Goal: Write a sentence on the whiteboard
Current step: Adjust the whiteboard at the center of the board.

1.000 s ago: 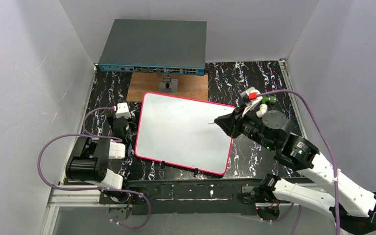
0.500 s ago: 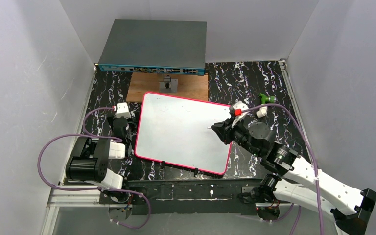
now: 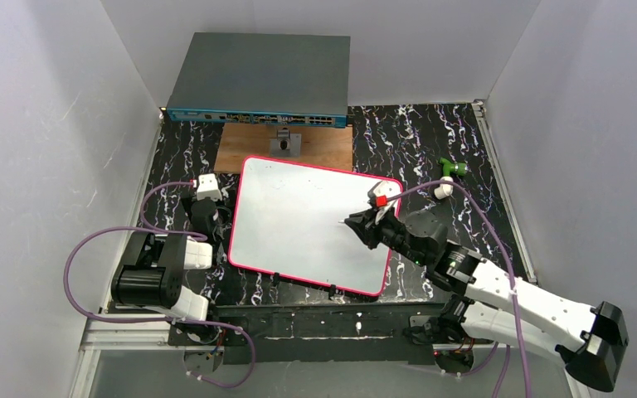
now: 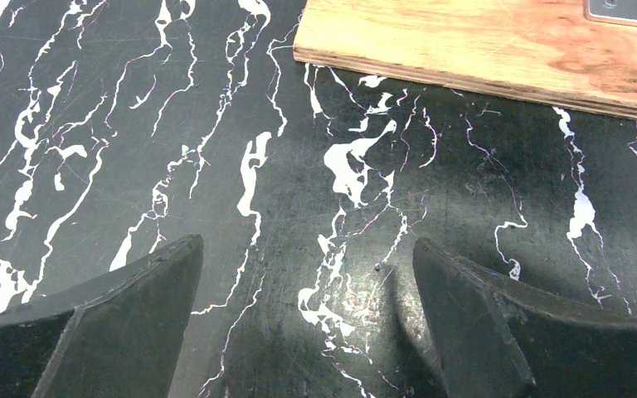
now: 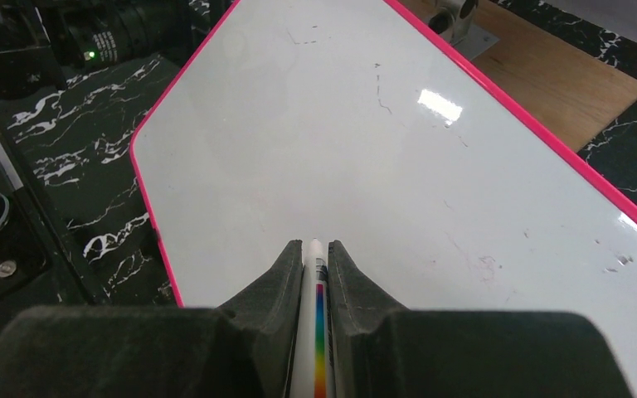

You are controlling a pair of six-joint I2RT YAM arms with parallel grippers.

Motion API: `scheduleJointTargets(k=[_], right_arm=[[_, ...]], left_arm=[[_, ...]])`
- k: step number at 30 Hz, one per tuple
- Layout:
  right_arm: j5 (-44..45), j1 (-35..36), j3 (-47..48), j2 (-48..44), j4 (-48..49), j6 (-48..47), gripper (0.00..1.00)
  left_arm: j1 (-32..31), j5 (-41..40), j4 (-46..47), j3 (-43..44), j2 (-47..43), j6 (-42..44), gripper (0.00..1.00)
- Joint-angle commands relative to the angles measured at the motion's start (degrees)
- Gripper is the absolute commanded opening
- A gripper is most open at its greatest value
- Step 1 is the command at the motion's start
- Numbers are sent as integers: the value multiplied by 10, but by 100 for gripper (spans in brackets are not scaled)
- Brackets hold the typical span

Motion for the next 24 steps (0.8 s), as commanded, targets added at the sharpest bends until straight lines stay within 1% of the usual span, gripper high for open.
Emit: scheduleJointTargets(k=[1,9,15,24], right_arm=[[-4,16,-9,30,97,-49,1],[-1,17,-14,50,115,-52,1],[11,17,-16,40,108,-52,1],[-3,18,1,53,101,-52,1]], left_arm=[[-1,-4,4,10,-7,1,98],[-1,-4,5,10,-7,1,98],[0,-4,4,10,-6,1,98],[-1,-4,5,10,-7,1,98]])
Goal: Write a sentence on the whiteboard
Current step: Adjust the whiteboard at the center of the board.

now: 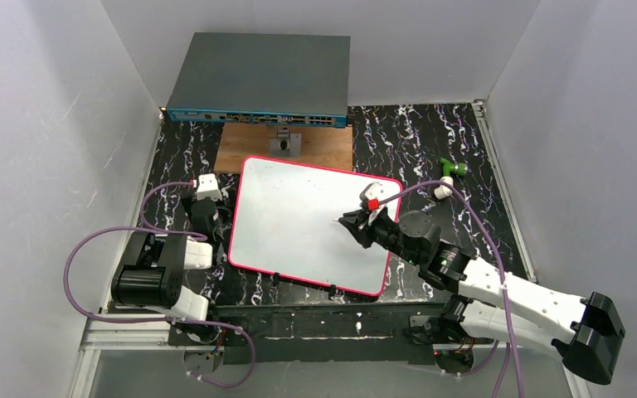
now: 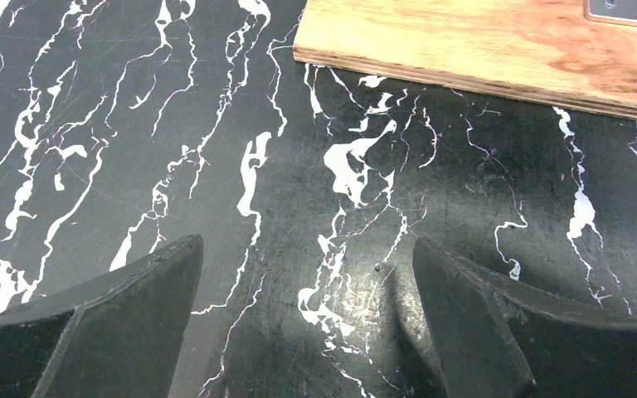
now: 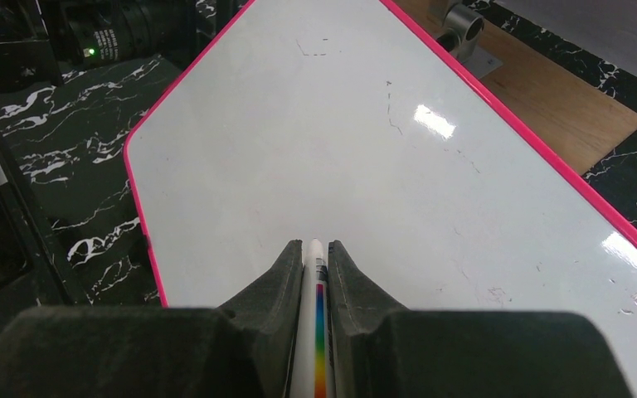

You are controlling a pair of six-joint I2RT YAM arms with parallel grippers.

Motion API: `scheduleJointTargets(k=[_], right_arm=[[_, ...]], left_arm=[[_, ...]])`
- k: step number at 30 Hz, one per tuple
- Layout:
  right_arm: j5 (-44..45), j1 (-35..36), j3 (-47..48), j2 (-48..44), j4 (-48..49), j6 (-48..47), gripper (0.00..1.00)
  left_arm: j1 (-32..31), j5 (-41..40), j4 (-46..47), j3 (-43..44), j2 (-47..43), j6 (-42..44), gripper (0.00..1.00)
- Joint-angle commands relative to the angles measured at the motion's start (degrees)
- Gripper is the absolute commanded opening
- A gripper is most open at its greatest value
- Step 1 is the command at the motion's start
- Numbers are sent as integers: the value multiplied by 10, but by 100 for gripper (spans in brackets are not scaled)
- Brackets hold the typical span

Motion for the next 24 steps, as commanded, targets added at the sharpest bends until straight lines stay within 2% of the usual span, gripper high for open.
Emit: scheduleJointTargets(k=[1,14,16,24], right_arm=[[3,3,10,5,33,-7,1],[-3,3,8,38,59,-9,1],[-12,4,13,52,67,-32,1],[-45,26,97,154,117,-79,1]], left_arm=[[-1,-4,4,10,-7,1,98],[0,-4,4,10,-6,1,98],[-1,-4,4,10,-7,1,98],[-1,-4,4,10,-7,1,98]])
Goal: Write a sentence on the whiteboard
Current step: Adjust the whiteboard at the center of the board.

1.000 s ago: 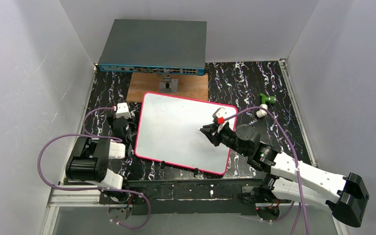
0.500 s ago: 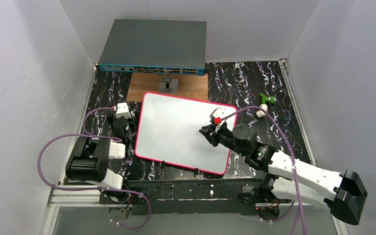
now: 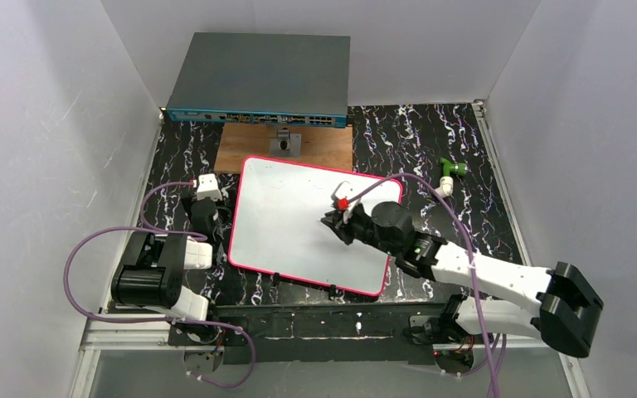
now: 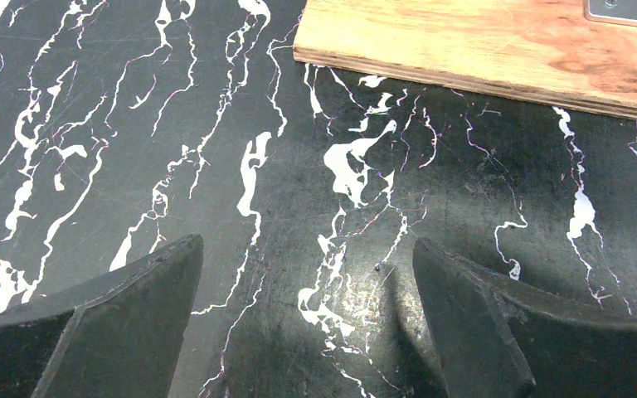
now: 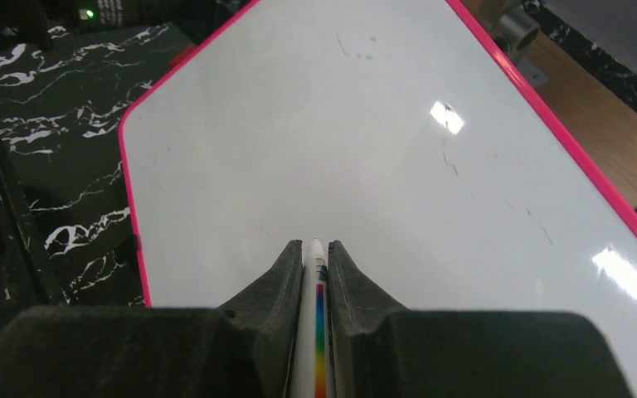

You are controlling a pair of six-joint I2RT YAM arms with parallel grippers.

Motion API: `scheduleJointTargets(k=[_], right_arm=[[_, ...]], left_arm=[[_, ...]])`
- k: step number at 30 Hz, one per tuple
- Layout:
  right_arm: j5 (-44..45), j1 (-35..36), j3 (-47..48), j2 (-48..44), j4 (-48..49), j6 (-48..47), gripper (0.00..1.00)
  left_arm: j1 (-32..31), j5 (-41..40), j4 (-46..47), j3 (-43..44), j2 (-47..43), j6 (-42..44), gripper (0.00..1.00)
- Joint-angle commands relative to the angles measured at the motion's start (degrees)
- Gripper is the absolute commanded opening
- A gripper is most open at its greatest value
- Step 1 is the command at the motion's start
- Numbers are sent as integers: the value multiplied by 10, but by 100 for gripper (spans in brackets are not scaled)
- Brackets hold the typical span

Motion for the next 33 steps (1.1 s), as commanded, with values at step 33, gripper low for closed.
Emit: scheduleJointTargets(k=[33], right_arm=[[69,103,377,427,175,19,1]], left_arm=[[-1,-4,4,10,-7,1,98]])
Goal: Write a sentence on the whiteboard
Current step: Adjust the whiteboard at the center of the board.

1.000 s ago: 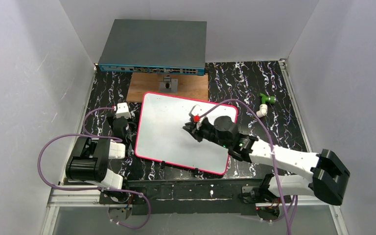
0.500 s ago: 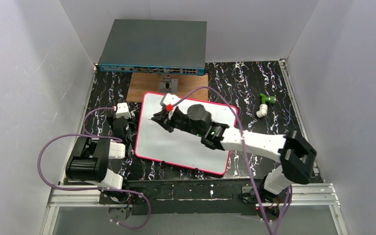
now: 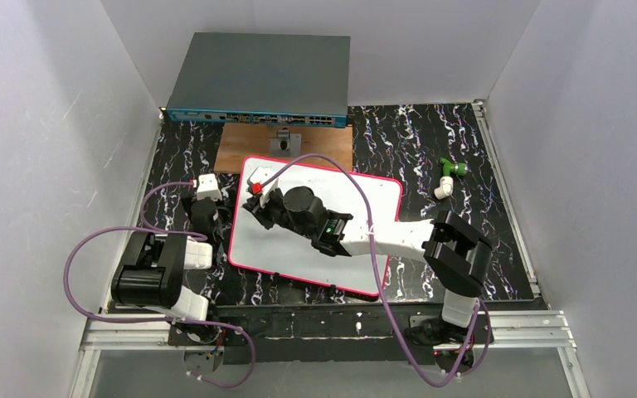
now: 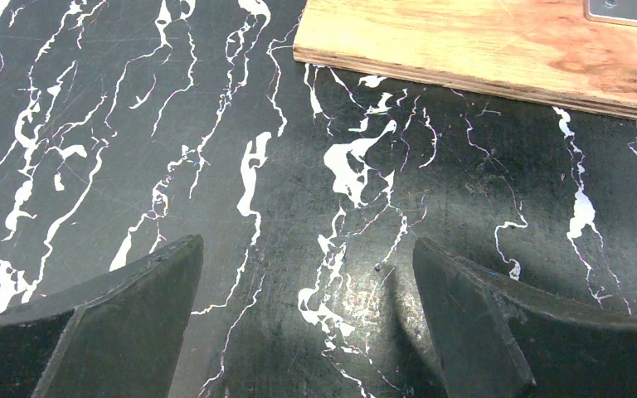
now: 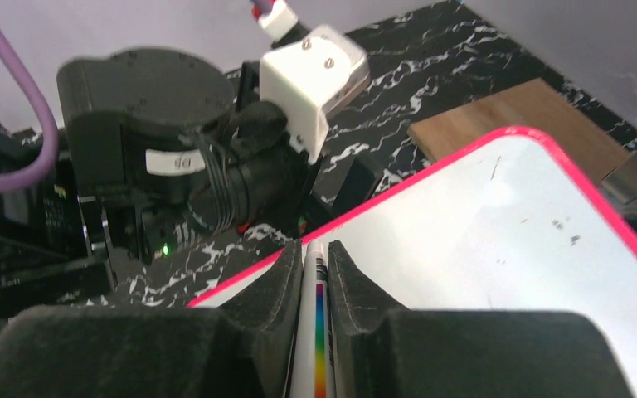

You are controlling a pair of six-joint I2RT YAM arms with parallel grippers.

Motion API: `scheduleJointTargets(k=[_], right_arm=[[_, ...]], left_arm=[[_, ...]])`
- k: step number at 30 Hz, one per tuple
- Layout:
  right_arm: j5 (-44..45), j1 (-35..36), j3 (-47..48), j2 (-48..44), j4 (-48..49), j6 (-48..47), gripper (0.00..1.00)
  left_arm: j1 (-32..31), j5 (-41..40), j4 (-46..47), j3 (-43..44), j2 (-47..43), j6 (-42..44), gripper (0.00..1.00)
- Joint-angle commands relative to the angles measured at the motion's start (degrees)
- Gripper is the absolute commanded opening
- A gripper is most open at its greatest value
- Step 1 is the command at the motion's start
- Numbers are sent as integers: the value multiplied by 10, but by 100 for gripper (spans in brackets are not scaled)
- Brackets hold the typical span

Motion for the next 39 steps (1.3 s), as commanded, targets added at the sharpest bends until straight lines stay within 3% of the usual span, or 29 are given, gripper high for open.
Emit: scheduleJointTargets(k=[1,17,29,33,35,37,38,39], right_arm=[[35,3,33,12,48,-2,1],[13,11,-27,-92,-12,24,1],[11,11,-91,-143,1,35,1],[3,11,-106,-159,0,34,1],[0,11,-110,-165,-1,31,1],[6,11,-114,-171,1,31,1],[9,11,-117,-174,2,31,1],[10,10,-119,-175,3,30,1]], left_arm=[[-1,-4,4,10,-6,1,98],[0,-4,4,10,-6,1,98],[5,12,-9,16,-8,-2,98],[-9,-69,58,-13,-15,-3,98],[-5,-63,-5,-7,-41,-20,98],[-26,-131,27,-16,-65,4,98],[-35,-180,-31,-5,-114,-8,98],[-35,-207,-181,21,-171,-36,98]])
